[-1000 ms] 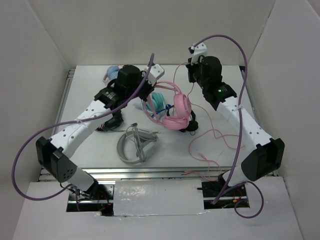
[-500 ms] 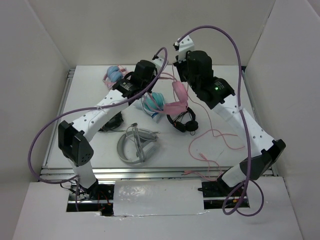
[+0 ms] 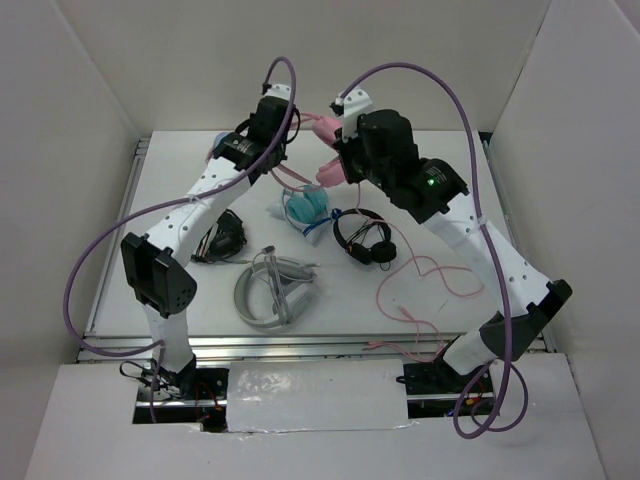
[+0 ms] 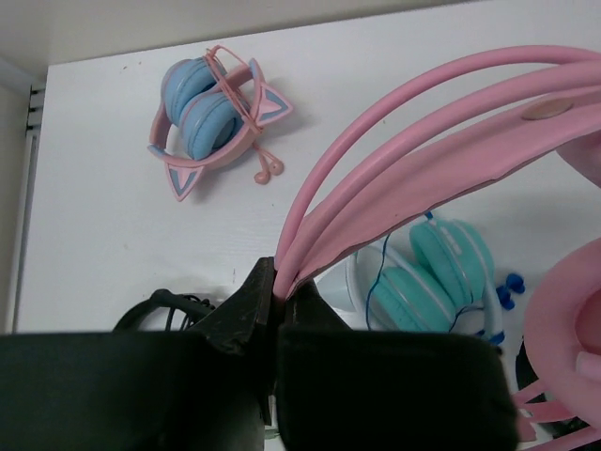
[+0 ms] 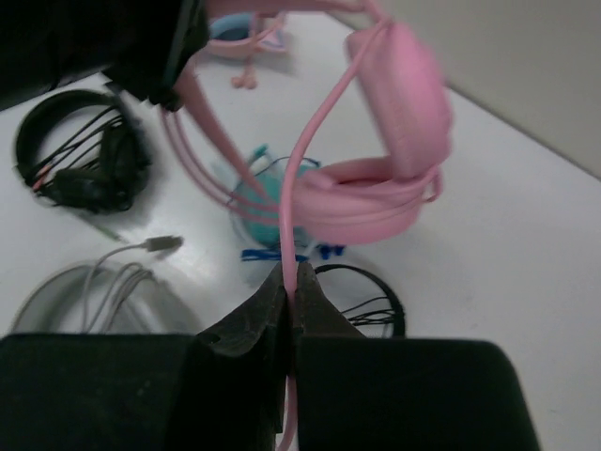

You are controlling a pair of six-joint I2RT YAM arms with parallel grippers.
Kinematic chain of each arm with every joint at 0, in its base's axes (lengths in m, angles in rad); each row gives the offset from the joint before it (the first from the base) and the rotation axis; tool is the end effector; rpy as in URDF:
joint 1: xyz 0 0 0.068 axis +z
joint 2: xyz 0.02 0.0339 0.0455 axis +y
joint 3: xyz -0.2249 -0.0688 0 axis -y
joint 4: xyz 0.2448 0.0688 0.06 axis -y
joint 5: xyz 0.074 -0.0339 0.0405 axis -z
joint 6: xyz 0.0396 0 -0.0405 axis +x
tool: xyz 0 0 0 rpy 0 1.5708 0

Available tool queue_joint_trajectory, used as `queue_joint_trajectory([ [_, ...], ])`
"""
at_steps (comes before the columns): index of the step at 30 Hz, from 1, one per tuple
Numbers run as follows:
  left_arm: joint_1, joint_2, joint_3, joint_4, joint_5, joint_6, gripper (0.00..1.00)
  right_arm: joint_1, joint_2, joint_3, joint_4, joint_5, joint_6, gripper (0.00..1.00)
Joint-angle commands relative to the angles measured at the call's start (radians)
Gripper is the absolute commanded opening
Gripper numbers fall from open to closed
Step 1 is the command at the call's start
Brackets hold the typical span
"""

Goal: Wrap the headphones

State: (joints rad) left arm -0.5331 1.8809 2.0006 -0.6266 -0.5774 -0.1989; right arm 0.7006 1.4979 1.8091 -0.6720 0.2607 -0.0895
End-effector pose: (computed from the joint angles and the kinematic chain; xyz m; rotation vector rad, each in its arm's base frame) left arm 0.3712 -0.1939 0.3644 -0.0118 1.9920 0.1309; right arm 0.2537 0.2006 0.4302 -0.5765 1.8336 0.1589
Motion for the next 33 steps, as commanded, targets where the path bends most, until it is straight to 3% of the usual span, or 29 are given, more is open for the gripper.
queue_joint_trajectory([
  [1, 0.025, -0.051, 0.050, 0.054, -0.030, -0.177, 0.00, 0.022, -0.042, -0.057, 0.044, -0.249, 0.043, 0.00],
  [8, 0.051, -0.121, 0.047, 0.068, 0.065, -0.231, 0.00, 0.030, -0.080, -0.276, 0.222, -0.397, 0.088, 0.01],
  [14, 0.087, -0.132, 0.197, 0.018, 0.210, -0.235, 0.00, 0.031, -0.113, -0.439, 0.366, -0.203, 0.062, 0.12],
  [16, 0.091, -0.150, 0.208, 0.027, 0.253, -0.234, 0.00, 0.031, -0.134, -0.482, 0.442, -0.172, 0.051, 0.48],
  [17, 0.094, -0.175, 0.205, 0.042, 0.273, -0.237, 0.00, 0.028, -0.155, -0.522, 0.471, -0.161, 0.050, 0.54],
  [19, 0.102, -0.203, 0.173, 0.077, 0.358, -0.232, 0.00, 0.025, -0.185, -0.585, 0.537, -0.164, 0.019, 0.87],
  [21, 0.104, -0.223, 0.187, 0.079, 0.404, -0.235, 0.00, 0.025, -0.234, -0.640, 0.628, -0.175, -0.016, 1.00],
  [27, 0.104, -0.241, 0.263, 0.062, 0.477, -0.226, 0.00, 0.013, -0.347, -0.954, 0.952, -0.196, -0.160, 1.00],
  [31, 0.110, -0.241, 0.381, -0.007, 0.485, -0.206, 0.00, -0.045, -0.396, -1.016, 0.938, -0.192, -0.211, 1.00],
  [33, 0.111, -0.269, 0.356, 0.017, 0.494, -0.201, 0.00, -0.097, -0.401, -1.031, 0.890, -0.204, -0.196, 1.00],
])
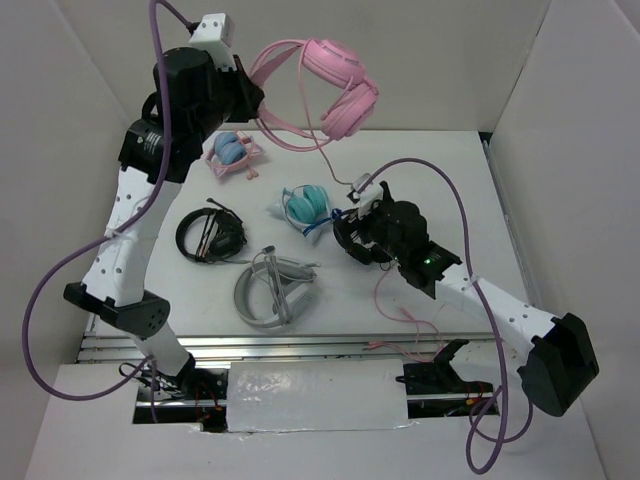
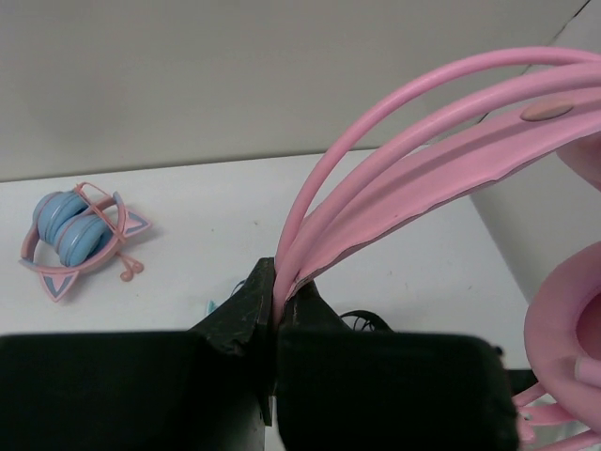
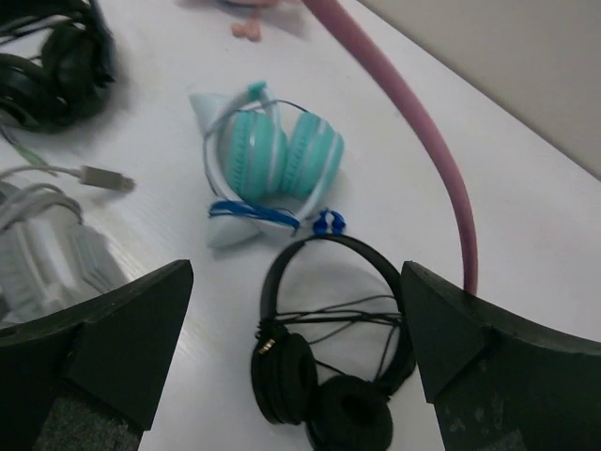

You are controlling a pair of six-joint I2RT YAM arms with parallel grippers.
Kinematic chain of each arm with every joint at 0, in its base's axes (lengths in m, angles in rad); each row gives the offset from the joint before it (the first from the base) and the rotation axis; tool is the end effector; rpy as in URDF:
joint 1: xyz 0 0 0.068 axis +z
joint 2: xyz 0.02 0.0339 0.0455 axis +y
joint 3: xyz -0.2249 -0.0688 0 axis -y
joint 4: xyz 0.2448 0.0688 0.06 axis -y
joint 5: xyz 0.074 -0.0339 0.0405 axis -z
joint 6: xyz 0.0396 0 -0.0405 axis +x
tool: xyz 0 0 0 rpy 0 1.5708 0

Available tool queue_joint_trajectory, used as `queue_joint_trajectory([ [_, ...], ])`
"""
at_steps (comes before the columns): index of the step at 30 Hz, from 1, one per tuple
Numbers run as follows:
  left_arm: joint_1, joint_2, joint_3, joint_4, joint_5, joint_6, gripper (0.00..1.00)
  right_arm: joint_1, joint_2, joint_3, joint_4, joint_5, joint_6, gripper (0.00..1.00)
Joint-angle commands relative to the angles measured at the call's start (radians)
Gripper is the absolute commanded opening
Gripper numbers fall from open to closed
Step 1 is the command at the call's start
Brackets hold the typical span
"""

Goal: Wrap the headphones

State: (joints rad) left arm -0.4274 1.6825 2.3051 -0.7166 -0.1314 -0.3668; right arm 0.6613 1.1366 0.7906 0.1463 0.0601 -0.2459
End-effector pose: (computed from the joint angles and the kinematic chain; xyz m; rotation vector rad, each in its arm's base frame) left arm 0.2949 -0.1286 0.5179 -0.0498 1.6867 -0.4907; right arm 0.2282 0.1746 0.2684 -0.7391 1.6157 0.2473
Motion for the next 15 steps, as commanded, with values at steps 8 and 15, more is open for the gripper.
queue_joint_trajectory([
  [8, 0.010, -0.135, 0.039, 0.098, -0.003, -0.043, 0.00, -0.060, -0.152, -0.143, -0.053, -0.320, 0.040, 1.00],
  [15, 0.062, -0.113, -0.026, 0.097, -0.048, -0.093, 0.00, 0.043, -0.400, -0.188, -0.138, -0.359, 0.152, 1.00],
])
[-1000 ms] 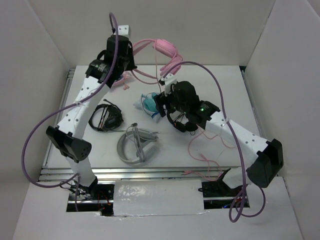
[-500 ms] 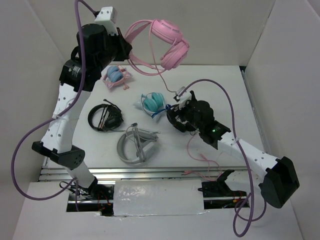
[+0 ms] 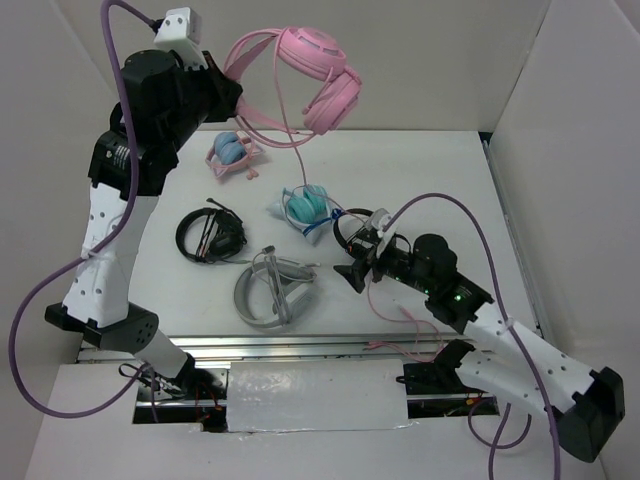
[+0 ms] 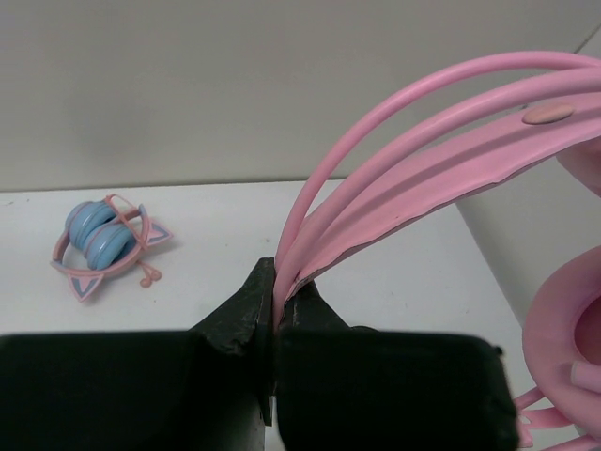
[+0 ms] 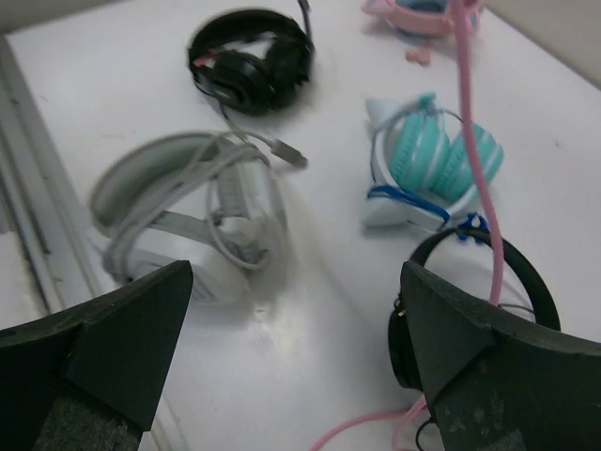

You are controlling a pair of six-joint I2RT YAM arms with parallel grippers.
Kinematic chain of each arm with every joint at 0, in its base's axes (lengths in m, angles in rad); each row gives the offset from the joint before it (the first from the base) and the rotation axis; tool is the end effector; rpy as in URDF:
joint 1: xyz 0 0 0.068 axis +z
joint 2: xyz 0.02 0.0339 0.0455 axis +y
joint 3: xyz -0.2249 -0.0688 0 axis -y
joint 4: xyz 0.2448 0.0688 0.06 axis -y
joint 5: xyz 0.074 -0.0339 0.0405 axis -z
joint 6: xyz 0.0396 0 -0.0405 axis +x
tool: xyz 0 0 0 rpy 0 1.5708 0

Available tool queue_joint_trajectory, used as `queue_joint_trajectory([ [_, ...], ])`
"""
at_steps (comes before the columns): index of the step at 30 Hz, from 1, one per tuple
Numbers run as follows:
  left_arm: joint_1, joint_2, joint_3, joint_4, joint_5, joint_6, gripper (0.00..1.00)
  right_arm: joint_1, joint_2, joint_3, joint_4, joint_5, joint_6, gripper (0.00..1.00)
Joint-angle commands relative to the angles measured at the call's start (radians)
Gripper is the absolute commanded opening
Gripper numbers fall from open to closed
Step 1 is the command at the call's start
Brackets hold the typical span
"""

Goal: Wrap the headphones

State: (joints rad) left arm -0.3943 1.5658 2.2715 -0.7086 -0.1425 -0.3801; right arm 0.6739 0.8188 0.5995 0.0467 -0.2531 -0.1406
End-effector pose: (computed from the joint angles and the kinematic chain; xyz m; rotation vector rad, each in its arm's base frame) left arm 0.2602 -0.1022 0.5425 -0.1019 1.5920 -0.4939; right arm 0.1728 0.1507 0.2638 -0.8736 1.5478 0.6084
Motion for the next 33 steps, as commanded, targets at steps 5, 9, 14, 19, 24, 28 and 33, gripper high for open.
queue_joint_trajectory([
  [5, 0.083, 0.037, 0.013, 0.081, -0.013, -0.106, 0.00, 0.038, -0.217, -0.018, -0.165, -0.113, 0.023, 1.00],
  [9, 0.121, 0.076, 0.060, 0.054, 0.053, -0.126, 0.00, 0.033, -0.271, -0.076, -0.085, 0.052, 0.051, 1.00],
  [14, 0.155, 0.080, 0.062, 0.054, 0.096, -0.134, 0.00, -0.028, -0.149, -0.093, -0.012, 0.172, 0.075, 1.00],
  [19, 0.178, 0.076, 0.075, 0.051, 0.116, -0.126, 0.00, -0.094, 0.098, -0.047, 0.028, 0.190, 0.018, 1.00],
  [24, 0.190, 0.056, 0.069, 0.064, 0.168, -0.125, 0.00, -0.203, 0.363, 0.021, 0.183, 0.152, 0.022, 1.00],
  [28, 0.212, 0.036, 0.063, 0.070, 0.268, -0.112, 0.00, -0.252, 0.497, 0.117, 0.203, 0.074, 0.033, 0.52],
  [33, 0.219, -0.039, -0.055, 0.132, 0.481, -0.065, 0.00, -0.322, 0.626, 0.333, 0.079, 0.015, 0.029, 0.02],
])
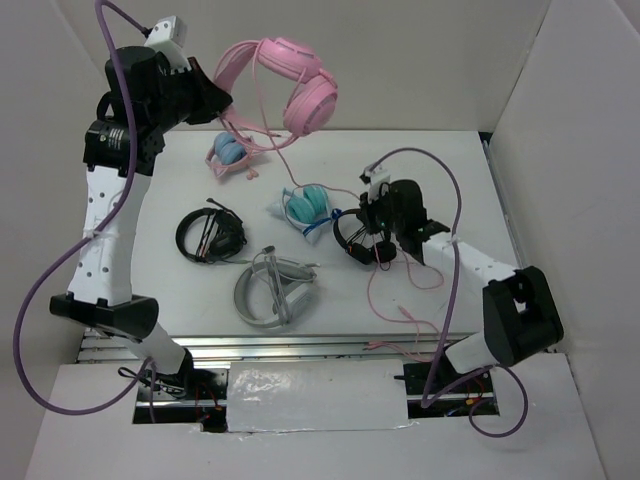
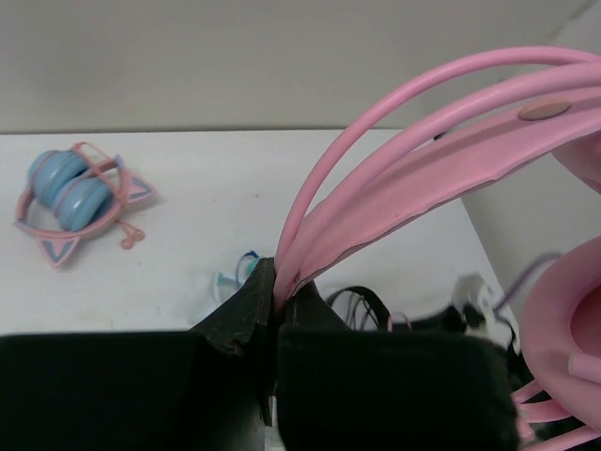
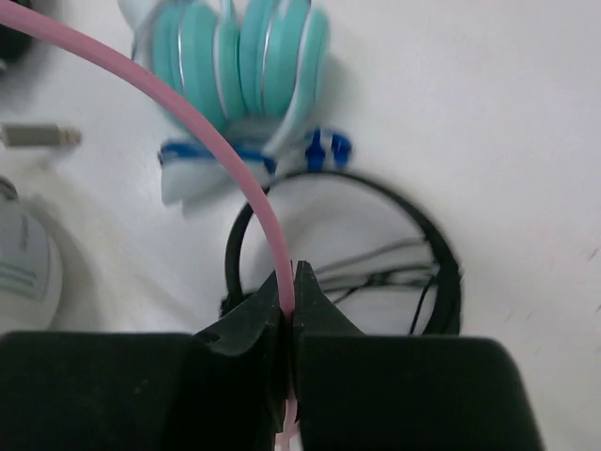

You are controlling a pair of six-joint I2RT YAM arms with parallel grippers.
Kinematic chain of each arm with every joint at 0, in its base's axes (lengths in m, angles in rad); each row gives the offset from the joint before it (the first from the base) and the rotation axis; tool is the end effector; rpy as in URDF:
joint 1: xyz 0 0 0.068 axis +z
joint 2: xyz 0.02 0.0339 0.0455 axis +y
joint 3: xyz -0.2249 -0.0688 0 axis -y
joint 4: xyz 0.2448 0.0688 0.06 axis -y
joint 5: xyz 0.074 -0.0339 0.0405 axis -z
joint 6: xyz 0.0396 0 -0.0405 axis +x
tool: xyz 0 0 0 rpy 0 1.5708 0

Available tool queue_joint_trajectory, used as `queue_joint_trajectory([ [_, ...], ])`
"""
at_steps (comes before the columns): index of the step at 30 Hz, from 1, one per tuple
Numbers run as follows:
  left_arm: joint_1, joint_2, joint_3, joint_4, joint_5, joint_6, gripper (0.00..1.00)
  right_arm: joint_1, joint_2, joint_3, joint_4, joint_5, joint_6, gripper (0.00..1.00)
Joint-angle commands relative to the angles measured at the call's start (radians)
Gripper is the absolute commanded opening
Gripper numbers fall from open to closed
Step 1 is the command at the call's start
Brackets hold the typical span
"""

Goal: Wrap the headphones

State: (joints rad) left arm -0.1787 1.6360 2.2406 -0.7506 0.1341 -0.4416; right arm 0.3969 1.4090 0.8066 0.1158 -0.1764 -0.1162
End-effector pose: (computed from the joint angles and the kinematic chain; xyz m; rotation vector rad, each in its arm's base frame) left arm 0.3081 -0.0610 0.5100 -0.1285 1.7447 -0.5721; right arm 0.2918 0.1299 0.1934 -0.6304 1.9696 0.3548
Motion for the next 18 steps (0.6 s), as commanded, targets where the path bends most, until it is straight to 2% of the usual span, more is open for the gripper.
queue_joint_trajectory([
  [1, 0.004, -0.123, -0.063, 0.201, 0.290, 0.003, 0.00, -0.064, 0.045, 0.150, 0.004, -0.073, 0.033, 0.00],
  [4, -0.019, -0.174, -0.168, 0.237, 0.428, 0.059, 0.00, -0.134, 0.067, 0.216, -0.025, -0.083, 0.056, 0.00],
  [10, -0.087, -0.229, -0.277, 0.243, 0.484, 0.162, 0.00, -0.220, 0.064, 0.356, -0.146, 0.003, 0.072, 0.00],
  [15, -0.217, -0.271, -0.522, 0.322, 0.472, 0.237, 0.00, -0.262, 0.082, 0.469, -0.212, -0.015, 0.063, 0.00],
  [16, -0.244, -0.272, -0.556, 0.336, 0.466, 0.276, 0.00, -0.266, 0.105, 0.533, -0.267, -0.021, 0.049, 0.00],
  [18, -0.328, -0.266, -0.620, 0.358, 0.383, 0.308, 0.00, -0.265, 0.128, 0.600, -0.316, 0.018, 0.026, 0.00],
])
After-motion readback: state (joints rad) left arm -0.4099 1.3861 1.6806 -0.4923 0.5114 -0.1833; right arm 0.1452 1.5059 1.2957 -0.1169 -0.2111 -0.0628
